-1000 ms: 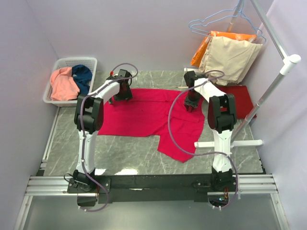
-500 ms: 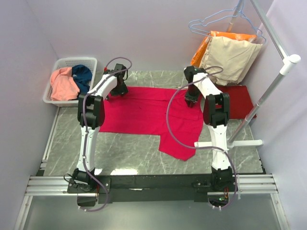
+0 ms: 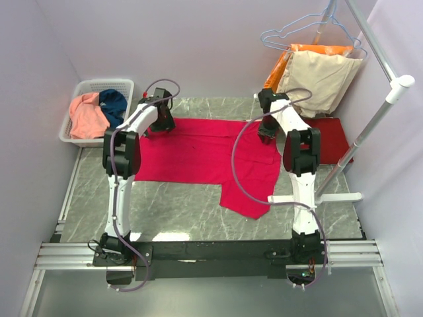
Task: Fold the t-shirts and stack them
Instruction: Fold the tshirt
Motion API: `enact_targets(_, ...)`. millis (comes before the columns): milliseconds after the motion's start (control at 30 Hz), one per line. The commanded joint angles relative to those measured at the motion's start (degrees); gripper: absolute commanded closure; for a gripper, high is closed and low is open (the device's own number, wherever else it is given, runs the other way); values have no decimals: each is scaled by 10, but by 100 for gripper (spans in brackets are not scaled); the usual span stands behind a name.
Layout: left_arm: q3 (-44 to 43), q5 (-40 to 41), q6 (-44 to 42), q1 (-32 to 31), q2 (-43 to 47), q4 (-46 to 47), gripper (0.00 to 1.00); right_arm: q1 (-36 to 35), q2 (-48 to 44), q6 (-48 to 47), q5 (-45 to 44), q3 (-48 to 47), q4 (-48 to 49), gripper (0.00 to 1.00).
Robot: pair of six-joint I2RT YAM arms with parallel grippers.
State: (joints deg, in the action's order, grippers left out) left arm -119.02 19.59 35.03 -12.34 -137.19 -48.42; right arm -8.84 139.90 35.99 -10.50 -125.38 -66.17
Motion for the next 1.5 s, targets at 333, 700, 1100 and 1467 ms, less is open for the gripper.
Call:
enact_targets(333,339,104,50,-19,362,82,1,3,-342,-63,-30,199,144,47)
enact_targets(700,660,106,185,11,571,119,14,-37,-470,-52,-5,406,195,49)
enact_targets(1100,690,35,202,78,533,120,29,-76,-456,-32,-20,424,172,52)
enact_targets(1467,717,8,204,121,512,164,43,-77,-450,-27,-28,427,159,54)
